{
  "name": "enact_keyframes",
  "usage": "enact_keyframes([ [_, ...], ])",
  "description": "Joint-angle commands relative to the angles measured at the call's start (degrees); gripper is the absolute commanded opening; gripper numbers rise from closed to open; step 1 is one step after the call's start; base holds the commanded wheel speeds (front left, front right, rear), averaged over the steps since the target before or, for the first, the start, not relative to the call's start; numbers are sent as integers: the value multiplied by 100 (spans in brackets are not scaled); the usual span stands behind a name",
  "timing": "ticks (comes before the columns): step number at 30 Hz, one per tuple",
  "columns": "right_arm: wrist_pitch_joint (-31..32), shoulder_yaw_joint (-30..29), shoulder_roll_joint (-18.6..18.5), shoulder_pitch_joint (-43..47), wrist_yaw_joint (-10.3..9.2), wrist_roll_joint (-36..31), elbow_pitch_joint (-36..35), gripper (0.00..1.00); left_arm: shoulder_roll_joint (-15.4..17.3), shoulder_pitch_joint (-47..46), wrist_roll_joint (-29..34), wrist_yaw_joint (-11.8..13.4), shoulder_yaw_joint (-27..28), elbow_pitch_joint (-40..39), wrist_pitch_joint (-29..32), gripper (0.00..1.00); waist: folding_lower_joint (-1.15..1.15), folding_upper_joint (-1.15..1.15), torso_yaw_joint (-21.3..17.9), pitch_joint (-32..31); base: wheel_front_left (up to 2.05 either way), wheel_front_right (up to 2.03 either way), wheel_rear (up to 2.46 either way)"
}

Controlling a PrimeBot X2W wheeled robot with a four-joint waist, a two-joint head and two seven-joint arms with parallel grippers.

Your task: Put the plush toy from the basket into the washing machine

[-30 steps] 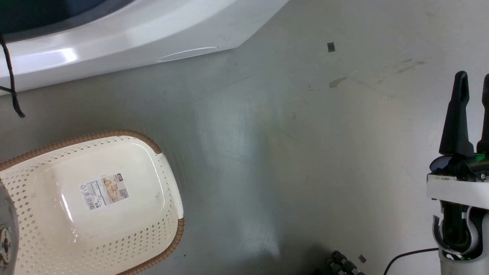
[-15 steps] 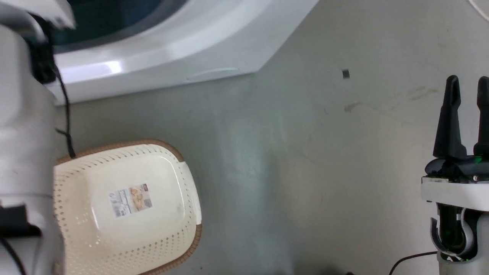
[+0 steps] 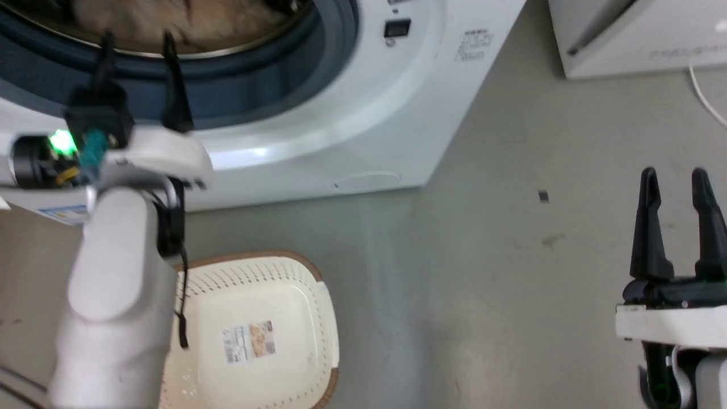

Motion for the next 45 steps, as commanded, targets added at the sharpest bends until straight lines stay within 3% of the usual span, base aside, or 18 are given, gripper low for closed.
enact_keyframes([
  [1,-25,17,-3,117,-4,-67,29,100,-33,222,62,19,-9,-123,-31,100,0,0,241,-401,0,0,0],
  [20,-25,67,-3,1062,-4,-499,354,100,-513,3053,319,65,-3,-1360,-32,100,0,0,822,-1949,0,0,0],
  [36,-25,12,-3,1516,-4,-482,530,100,-590,4019,329,-62,-25,-1670,-32,100,0,0,958,-2361,0,0,0],
  [37,0,13,-1,1447,0,-498,520,0,-565,3976,335,-54,-24,-1648,-1,0,0,0,958,-2363,0,0,0],
  [45,43,29,-1,1431,0,-526,520,0,-572,3987,339,-68,-11,-1676,49,0,0,0,953,-2366,0,0,0],
])
